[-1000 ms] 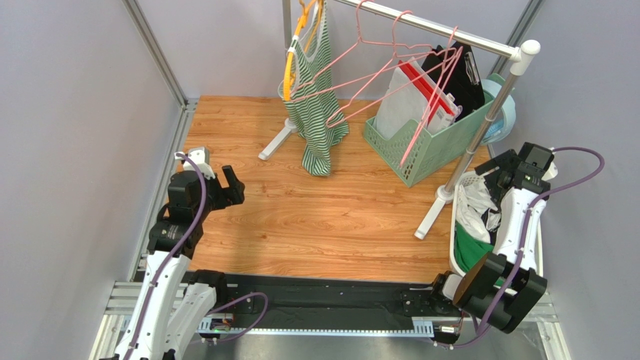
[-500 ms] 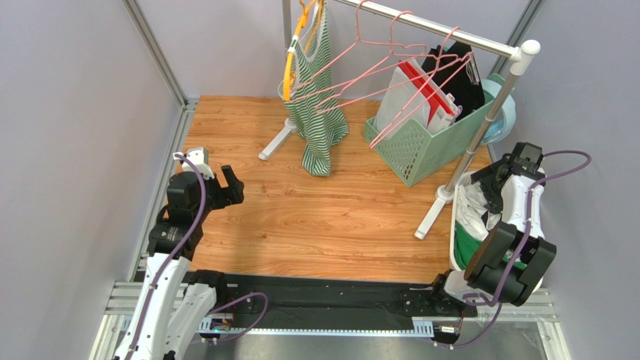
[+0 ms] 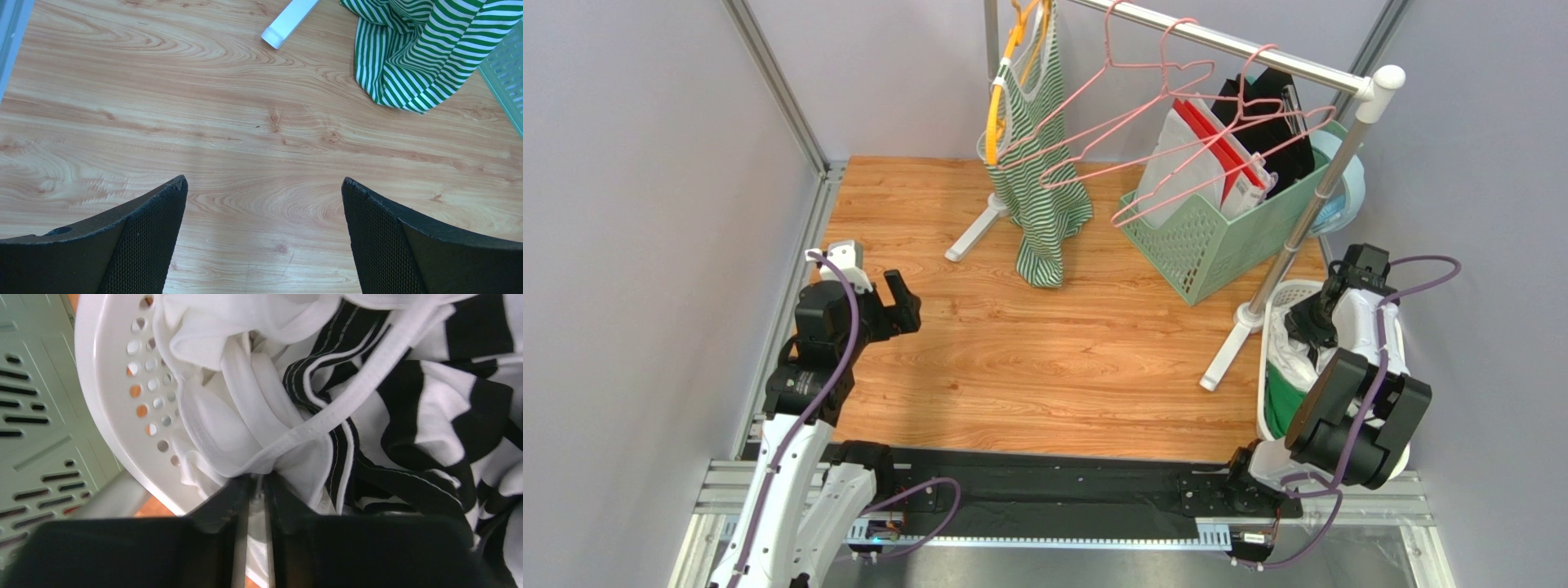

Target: Place the tank top on the hanger

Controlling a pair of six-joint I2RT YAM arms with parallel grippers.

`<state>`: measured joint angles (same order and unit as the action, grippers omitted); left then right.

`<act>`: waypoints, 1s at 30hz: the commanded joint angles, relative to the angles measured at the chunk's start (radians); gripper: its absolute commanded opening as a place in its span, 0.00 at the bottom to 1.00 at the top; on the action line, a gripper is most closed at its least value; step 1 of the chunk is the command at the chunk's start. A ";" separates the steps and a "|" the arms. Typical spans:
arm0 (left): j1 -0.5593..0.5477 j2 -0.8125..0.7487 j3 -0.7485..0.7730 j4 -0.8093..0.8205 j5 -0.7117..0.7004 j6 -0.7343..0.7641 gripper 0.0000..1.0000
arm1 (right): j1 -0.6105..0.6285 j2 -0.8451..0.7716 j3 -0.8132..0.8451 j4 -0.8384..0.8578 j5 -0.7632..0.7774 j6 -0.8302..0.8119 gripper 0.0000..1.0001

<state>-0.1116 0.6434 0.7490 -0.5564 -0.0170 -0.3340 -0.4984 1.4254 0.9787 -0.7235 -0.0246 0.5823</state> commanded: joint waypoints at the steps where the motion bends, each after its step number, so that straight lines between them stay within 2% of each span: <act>1: -0.003 -0.007 0.004 0.035 -0.006 0.020 0.99 | 0.009 0.004 -0.005 0.015 -0.046 -0.042 0.01; 8: -0.003 -0.010 0.004 0.035 0.000 0.026 0.99 | -0.009 -0.075 0.190 -0.091 0.023 -0.067 0.00; 12: -0.002 -0.010 0.004 0.038 0.002 0.029 0.99 | -0.061 -0.149 0.413 -0.157 0.086 -0.056 0.00; 16: -0.002 -0.010 0.004 0.038 0.003 0.032 0.99 | -0.071 -0.200 0.541 -0.165 0.118 -0.021 0.00; 21: -0.002 -0.008 0.004 0.041 0.011 0.032 0.99 | -0.069 -0.273 0.613 -0.117 0.080 0.001 0.00; 30: -0.002 -0.004 -0.005 0.056 0.057 0.036 0.99 | -0.026 -0.355 0.845 -0.004 -0.069 -0.111 0.00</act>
<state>-0.1116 0.6430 0.7471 -0.5377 0.0086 -0.3237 -0.5411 1.1210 1.7283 -0.8299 -0.0029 0.5209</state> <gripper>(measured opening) 0.990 0.005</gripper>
